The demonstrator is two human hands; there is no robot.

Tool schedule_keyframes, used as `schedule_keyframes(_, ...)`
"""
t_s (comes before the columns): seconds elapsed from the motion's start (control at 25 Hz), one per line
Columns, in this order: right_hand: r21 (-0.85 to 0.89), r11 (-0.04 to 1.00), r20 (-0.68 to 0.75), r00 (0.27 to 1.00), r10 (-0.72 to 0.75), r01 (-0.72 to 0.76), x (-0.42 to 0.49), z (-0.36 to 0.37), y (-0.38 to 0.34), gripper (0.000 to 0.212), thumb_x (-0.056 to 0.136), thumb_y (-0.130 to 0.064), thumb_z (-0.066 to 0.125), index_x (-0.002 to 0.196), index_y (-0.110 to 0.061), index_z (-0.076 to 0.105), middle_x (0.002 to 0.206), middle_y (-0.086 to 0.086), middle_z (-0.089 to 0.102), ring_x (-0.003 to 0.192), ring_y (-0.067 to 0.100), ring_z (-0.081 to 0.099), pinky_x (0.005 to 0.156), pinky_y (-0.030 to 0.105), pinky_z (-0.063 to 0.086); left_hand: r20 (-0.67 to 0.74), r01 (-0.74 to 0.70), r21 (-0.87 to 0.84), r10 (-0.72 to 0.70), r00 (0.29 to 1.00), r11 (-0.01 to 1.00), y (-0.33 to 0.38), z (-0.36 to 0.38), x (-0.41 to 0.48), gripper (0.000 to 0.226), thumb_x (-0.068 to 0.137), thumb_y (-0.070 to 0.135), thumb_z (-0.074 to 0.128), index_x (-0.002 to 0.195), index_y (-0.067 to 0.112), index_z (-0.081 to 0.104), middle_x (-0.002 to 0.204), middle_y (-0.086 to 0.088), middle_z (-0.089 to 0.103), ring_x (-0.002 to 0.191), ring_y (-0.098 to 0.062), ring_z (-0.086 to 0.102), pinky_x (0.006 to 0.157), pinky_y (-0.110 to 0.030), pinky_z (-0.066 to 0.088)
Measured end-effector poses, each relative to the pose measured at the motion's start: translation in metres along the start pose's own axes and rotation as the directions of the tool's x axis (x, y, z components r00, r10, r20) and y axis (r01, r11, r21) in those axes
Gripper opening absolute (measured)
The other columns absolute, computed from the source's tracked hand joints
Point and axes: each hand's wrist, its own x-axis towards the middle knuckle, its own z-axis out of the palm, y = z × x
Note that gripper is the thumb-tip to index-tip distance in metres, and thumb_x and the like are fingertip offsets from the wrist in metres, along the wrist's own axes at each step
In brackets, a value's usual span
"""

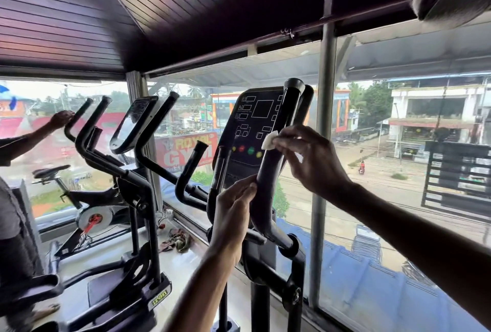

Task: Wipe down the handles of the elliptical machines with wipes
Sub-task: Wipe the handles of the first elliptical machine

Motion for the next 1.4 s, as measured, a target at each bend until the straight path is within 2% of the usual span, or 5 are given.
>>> schedule_keyframes(0.16,-0.007,0.977,0.07,0.975,-0.211,0.212,-0.024,0.001,-0.011,0.016,0.098,-0.011,0.068,0.106,-0.004,0.08,0.11,0.009,0.073,0.099,0.018,0.067,0.096,0.013,0.048,-0.004,0.005,-0.012,-0.005,1.0,1.0,-0.003,0.001,0.001,0.028,0.104,0.01,0.053,0.117,0.017,0.077,0.105,-0.001,0.08,0.096,-0.012,0.075,0.066,-0.013,0.053)
schedule_keyframes(0.32,-0.063,0.998,-0.029,0.999,0.02,-0.021,0.007,0.001,0.005,0.016,0.094,-0.006,0.072,0.108,-0.004,0.08,0.104,0.009,0.072,0.093,0.02,0.068,0.088,0.023,0.054,0.024,0.007,-0.024,-0.007,1.0,1.0,-0.004,0.0,0.001,0.03,0.104,0.01,0.053,0.121,0.018,0.076,0.111,0.001,0.079,0.105,-0.011,0.073,0.078,-0.018,0.054)
schedule_keyframes(0.48,0.02,0.959,0.153,0.947,-0.281,0.282,-0.013,-0.002,-0.007,0.015,0.094,-0.009,0.074,0.106,-0.005,0.08,0.109,0.007,0.073,0.1,0.015,0.067,0.097,0.015,0.051,0.018,0.027,-0.024,-0.026,0.999,0.999,-0.004,-0.001,0.002,0.029,0.103,0.012,0.054,0.12,0.02,0.076,0.112,0.003,0.079,0.11,-0.013,0.072,0.094,-0.032,0.053)
schedule_keyframes(0.92,-0.133,0.978,0.112,0.983,-0.144,0.159,0.058,-0.004,0.054,0.018,0.098,-0.012,0.069,0.112,-0.01,0.08,0.108,0.006,0.07,0.096,0.019,0.065,0.087,0.021,0.051,-0.036,-0.041,0.148,0.047,0.998,0.988,0.019,0.012,0.019,0.026,0.101,0.024,0.061,0.123,0.028,0.073,0.117,0.017,0.071,0.11,0.004,0.062,0.088,-0.018,0.044)
schedule_keyframes(1.4,-0.264,0.947,0.123,0.98,-0.157,0.185,0.118,-0.024,0.098,0.021,0.093,-0.005,0.073,0.112,-0.01,0.08,0.104,0.008,0.068,0.095,0.024,0.065,0.081,0.031,0.054,0.003,-0.097,0.166,0.098,0.995,0.981,0.016,0.013,0.027,0.029,0.097,0.013,0.06,0.114,0.028,0.078,0.109,0.015,0.078,0.11,-0.005,0.071,0.108,-0.041,0.051)
